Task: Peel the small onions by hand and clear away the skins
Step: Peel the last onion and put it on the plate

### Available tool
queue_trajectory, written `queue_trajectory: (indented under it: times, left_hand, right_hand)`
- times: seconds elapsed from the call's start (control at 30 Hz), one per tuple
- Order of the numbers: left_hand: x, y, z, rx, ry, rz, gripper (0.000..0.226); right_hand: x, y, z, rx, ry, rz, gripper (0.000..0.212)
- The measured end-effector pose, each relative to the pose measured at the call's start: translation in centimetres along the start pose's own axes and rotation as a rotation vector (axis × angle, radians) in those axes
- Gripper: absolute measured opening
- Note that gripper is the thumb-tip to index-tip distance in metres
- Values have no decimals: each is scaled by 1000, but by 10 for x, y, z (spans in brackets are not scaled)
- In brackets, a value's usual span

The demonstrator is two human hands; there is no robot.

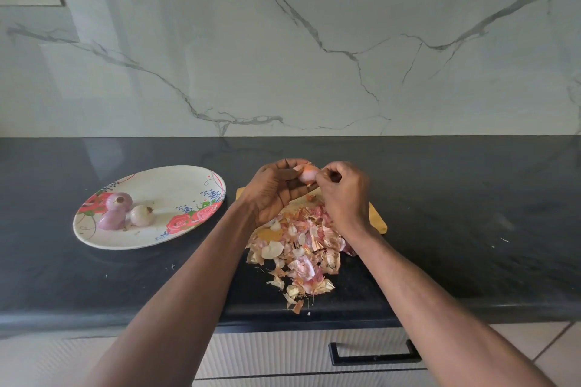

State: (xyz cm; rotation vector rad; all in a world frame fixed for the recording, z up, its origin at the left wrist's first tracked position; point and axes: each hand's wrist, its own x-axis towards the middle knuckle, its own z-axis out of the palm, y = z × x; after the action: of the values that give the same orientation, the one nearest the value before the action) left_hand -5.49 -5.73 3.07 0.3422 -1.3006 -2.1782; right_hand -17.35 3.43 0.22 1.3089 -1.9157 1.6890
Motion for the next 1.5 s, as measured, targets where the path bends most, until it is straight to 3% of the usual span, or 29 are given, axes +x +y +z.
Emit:
queue_trajectory:
  times: [0.23,0.3,0.43,0.53,0.57,0.67,0.73,0.93,1.17,1.27,1.33,1.5]
  left_hand:
    - [0,4,-4,-185,12,-4,21]
    - [2,3,-4,-206,53,-9,21]
    - [3,2,-4,-152,58,12,19]
    - [3,-1,-3,-85,47,10,19]
    - [3,-1,-3,-61,42,12,18]
    - [1,-1,1,-3,32,35,29]
    - [2,-4,2,34,59,52,38]
    - [7,-10,0,102,115,70,4]
    - [4,-6,7,71,89,61,10]
    - [5,-5,6,-6,95,37,10]
    - [6,-4,4,-43,113,39,11]
    - [3,-4,5,31,119,54,9]
  right_hand:
    - [5,5,-5,30,27,77,15]
    - [5,3,-5,39,11,55,3]
    - [3,-2,-6,108,-62,17,20]
    - [1,-9,-8,153,-110,15,50]
    - [1,-9,-8,155,-113,11,51]
    - [1,-4,-6,131,-123,-37,29]
    - [-1,-1,-2,61,-72,-88,26]
    - [-3,0,1,8,0,-118,28]
    - [0,6,2,-56,11,-60,31]
    - [0,1,1,-11,-22,7,7]
    - [-2,-3,0,6,-9,17,20]
    - [-1,-8,-5,80,-32,-15,24]
